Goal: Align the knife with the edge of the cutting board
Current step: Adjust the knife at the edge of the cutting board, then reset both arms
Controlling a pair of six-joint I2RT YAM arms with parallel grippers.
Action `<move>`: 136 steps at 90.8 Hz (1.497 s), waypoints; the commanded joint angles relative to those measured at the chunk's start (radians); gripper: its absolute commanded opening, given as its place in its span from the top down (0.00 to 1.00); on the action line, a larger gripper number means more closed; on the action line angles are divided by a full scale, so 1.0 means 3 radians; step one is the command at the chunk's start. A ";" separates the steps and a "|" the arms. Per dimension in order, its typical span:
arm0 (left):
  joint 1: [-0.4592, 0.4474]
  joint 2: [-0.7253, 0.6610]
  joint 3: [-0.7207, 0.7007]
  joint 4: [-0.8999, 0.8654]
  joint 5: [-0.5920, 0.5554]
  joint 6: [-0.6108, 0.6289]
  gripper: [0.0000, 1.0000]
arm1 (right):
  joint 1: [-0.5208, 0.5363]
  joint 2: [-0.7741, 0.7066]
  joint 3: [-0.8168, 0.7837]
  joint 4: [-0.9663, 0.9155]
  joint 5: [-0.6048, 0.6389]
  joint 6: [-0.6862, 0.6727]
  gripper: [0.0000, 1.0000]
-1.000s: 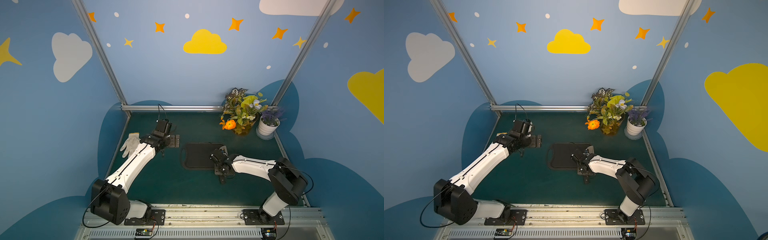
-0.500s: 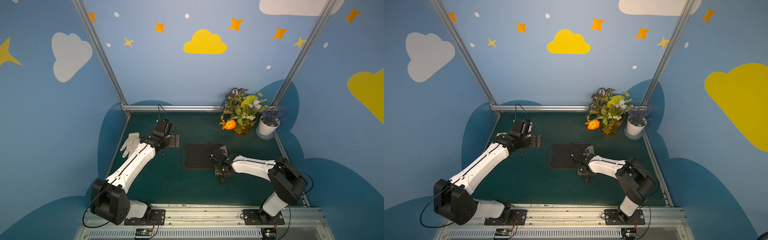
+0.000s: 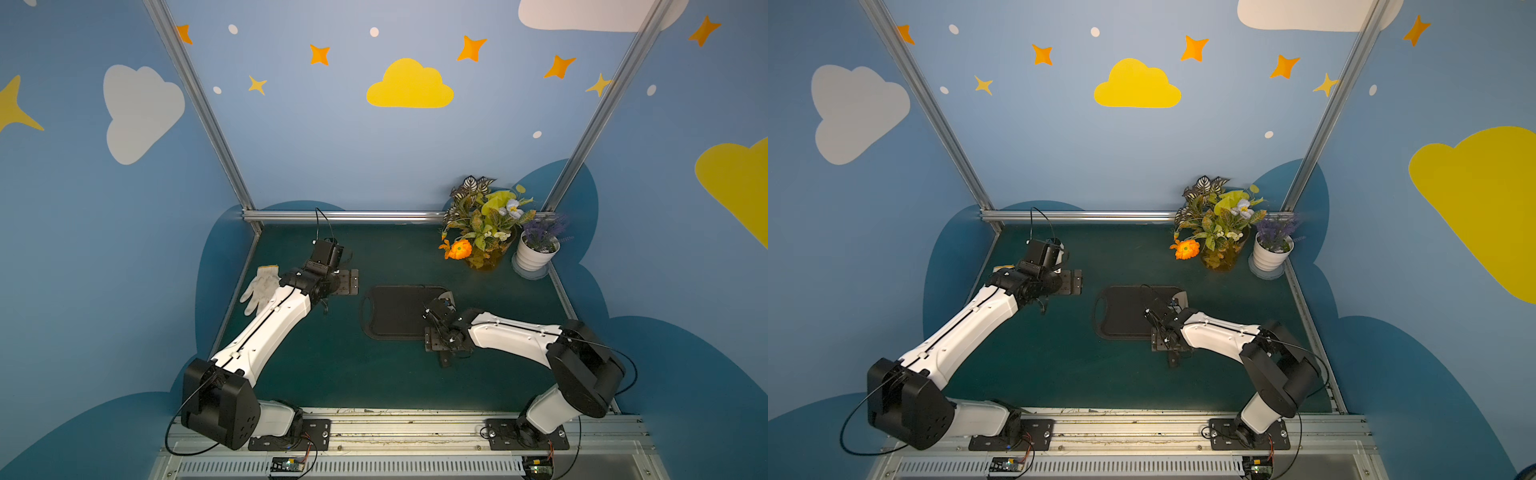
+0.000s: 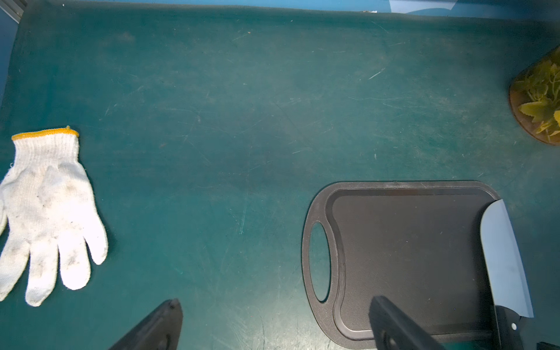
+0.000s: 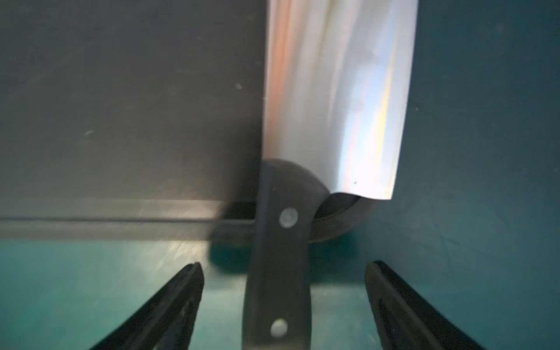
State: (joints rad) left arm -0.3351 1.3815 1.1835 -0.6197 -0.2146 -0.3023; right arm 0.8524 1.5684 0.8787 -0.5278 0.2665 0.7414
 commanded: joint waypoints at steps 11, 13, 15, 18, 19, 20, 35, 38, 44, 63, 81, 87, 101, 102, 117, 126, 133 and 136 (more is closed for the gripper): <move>0.0044 -0.0013 -0.0018 0.0019 -0.0038 0.0007 0.00 | -0.0095 -0.0602 0.0000 -0.0064 -0.0237 -0.0200 0.02; 0.0052 -0.0013 -0.0018 0.0020 -0.0041 0.0009 0.00 | -0.0112 -0.0640 0.0011 -0.0083 -0.0255 -0.0216 0.02; 0.0053 -0.0013 -0.0021 0.0020 -0.0048 0.0008 0.00 | -0.0129 -0.0689 0.0026 -0.0106 -0.0263 -0.0230 0.02; 0.0065 -0.0016 -0.0023 0.0027 -0.0055 0.0008 0.00 | -0.0157 -0.0755 0.0049 -0.0150 -0.0271 -0.0266 0.02; 0.0064 -0.0017 -0.0026 0.0029 -0.0059 0.0007 0.00 | -0.0165 -0.0767 0.0061 -0.0170 -0.0273 -0.0274 0.02; 0.0067 -0.0018 -0.0027 0.0030 -0.0063 0.0009 0.00 | -0.0176 -0.0784 0.0072 -0.0184 -0.0271 -0.0284 0.02; 0.0097 -0.0060 -0.0089 0.0104 -0.0141 0.0032 0.00 | -0.0400 -0.1185 0.0134 -0.0333 -0.0066 -0.0292 0.02; 0.0105 -0.0077 -0.0112 0.0139 -0.0163 0.0051 0.00 | -0.0479 -0.1276 0.0134 -0.0332 -0.0045 -0.0354 0.02; 0.0122 -0.0120 -0.0169 0.0216 -0.0220 0.0074 0.00 | -0.0638 -0.1433 0.0138 -0.0317 -0.0037 -0.0542 0.02; 0.0204 -0.0354 -0.0502 0.0660 -0.0475 0.0165 0.00 | -0.1424 -0.1625 0.0227 -0.0300 -0.0234 -0.0869 0.02; 0.0320 -0.0653 -0.1053 0.1417 -0.0638 0.0335 0.00 | -0.2204 -0.1477 0.0190 -0.0097 -0.0249 -0.0959 0.02; 0.0375 -0.0712 -0.1223 0.1681 -0.0678 0.0377 0.00 | -0.2396 -0.1423 0.0124 0.0037 -0.0162 -0.0915 0.02; 0.0478 -0.0725 -0.1692 0.2435 -0.0865 0.0510 0.00 | -0.2695 -0.1341 -0.0075 0.0471 -0.0049 -0.0868 0.02; 0.0486 -0.0722 -0.1722 0.2480 -0.0870 0.0518 0.00 | -0.2704 -0.1334 -0.0091 0.0509 -0.0037 -0.0872 0.02; 0.0630 -0.0522 -0.1816 0.2688 -0.0894 0.0552 0.00 | -0.2764 -0.1245 -0.0299 0.1040 0.0190 -0.1046 0.02; 0.0682 -0.0395 -0.1861 0.2813 -0.0840 0.0601 0.00 | -0.2767 -0.1220 -0.0468 0.1373 0.0299 -0.1262 0.02; 0.0703 -0.0302 -0.1897 0.2928 -0.0787 0.0672 0.00 | -0.2772 -0.1223 -0.0596 0.1615 0.0430 -0.1376 0.02; 0.0714 -0.0272 -0.1926 0.3000 -0.0733 0.0708 0.00 | -0.2774 -0.1227 -0.0652 0.1715 0.0464 -0.1428 0.02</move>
State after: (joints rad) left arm -0.1310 1.2743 0.6300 0.1745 -0.4610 -0.1333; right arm 0.0261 1.2003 0.7227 -0.1802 0.3313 0.3977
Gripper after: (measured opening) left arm 0.999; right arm 0.981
